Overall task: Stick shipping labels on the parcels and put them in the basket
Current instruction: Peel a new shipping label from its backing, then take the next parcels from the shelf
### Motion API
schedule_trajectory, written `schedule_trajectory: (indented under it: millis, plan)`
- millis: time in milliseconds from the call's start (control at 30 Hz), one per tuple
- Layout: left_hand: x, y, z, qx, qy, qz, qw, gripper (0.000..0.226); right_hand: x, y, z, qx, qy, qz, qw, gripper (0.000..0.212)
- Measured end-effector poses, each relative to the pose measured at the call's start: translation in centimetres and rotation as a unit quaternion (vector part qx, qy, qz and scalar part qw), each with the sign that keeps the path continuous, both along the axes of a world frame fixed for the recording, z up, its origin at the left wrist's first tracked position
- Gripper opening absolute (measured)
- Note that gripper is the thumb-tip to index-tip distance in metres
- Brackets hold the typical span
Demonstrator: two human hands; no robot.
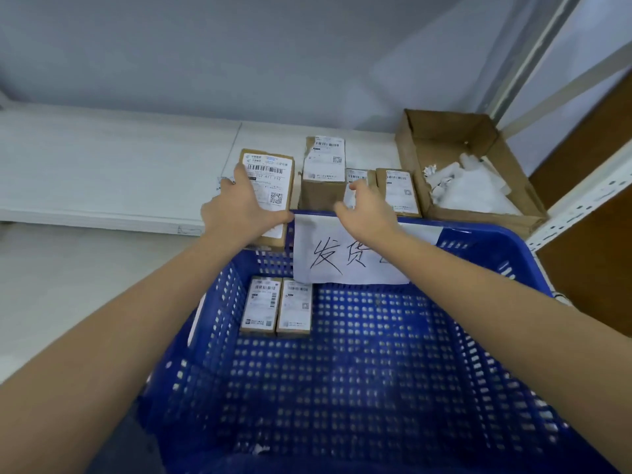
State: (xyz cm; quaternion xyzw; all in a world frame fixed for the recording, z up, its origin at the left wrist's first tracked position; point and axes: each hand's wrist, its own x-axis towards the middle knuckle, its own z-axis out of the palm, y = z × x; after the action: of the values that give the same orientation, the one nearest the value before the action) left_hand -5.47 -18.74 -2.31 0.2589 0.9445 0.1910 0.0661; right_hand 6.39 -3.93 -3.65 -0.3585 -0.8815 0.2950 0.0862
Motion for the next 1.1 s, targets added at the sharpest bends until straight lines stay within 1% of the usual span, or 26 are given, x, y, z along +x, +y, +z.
schedule_trajectory:
  millis: [100,200,300,433,533,767,933,1033,1100]
  plan:
    - [-1.9,0.4,-0.3,-0.006,-0.001,0.008,1.0,0.103,-3.4,0.7,1.2,0.112,-0.038,-0.013,0.993,0.055]
    - [-3.6,0.9,-0.6,-0.01,0.005,0.018,1.0,0.1,-6.8,1.2,1.8,0.162,-0.095,-0.007,0.982,0.067]
    - [-5.0,1.5,-1.0,-0.016,0.008,0.021,1.0,0.1,-9.7,1.4,1.6,0.172,-0.145,0.0,0.974,0.075]
    - [-6.7,2.3,-1.3,-0.019,0.01,0.023,1.0,0.099,-12.2,1.4,1.0,0.17,-0.204,-0.02,0.964,0.08]
    - [-7.7,2.8,-1.3,-0.024,0.023,0.019,0.999,0.099,-13.0,1.6,0.8,0.177,-0.23,-0.032,0.957,0.083]
    - [-9.4,4.0,-2.1,-0.027,0.018,0.032,0.999,0.097,-13.1,2.8,0.0,0.133,-0.251,-0.04,0.958,0.087]
    - [-9.2,5.1,-2.3,-0.034,0.023,0.024,0.999,0.098,-12.6,3.7,-0.9,0.145,-0.207,-0.036,0.967,0.08]
    - [-9.0,6.2,-2.1,-0.034,0.029,0.014,0.999,0.097,-11.8,4.7,-0.1,0.145,-0.185,-0.038,0.971,0.077]
    - [-8.7,7.3,-1.7,-0.031,0.031,0.008,0.999,0.098,-10.9,5.6,0.8,0.17,-0.174,-0.034,0.969,0.079]
